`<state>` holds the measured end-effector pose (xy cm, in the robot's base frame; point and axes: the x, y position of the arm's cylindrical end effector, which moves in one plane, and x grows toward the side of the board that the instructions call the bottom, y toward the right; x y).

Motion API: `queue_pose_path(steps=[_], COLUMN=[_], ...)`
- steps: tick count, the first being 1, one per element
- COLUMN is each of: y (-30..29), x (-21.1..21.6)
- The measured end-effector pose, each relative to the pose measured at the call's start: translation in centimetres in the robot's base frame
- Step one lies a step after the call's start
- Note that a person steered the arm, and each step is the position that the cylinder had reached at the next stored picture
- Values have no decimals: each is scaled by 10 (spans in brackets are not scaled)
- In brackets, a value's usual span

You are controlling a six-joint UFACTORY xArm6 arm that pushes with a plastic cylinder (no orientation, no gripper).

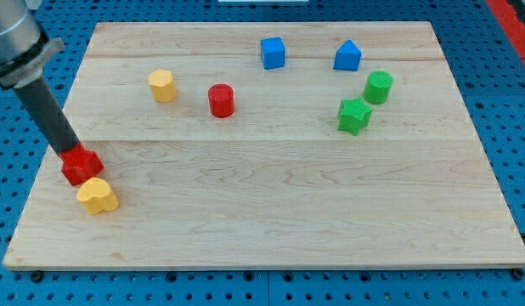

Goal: Move the red circle to top left of red star

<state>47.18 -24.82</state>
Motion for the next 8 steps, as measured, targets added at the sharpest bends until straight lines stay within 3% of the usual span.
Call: queue_pose_path(steps=[2, 3, 4, 5, 6, 8], y=[51, 123, 183, 212, 222, 195], x=[-2, -8, -29, -81, -112, -117])
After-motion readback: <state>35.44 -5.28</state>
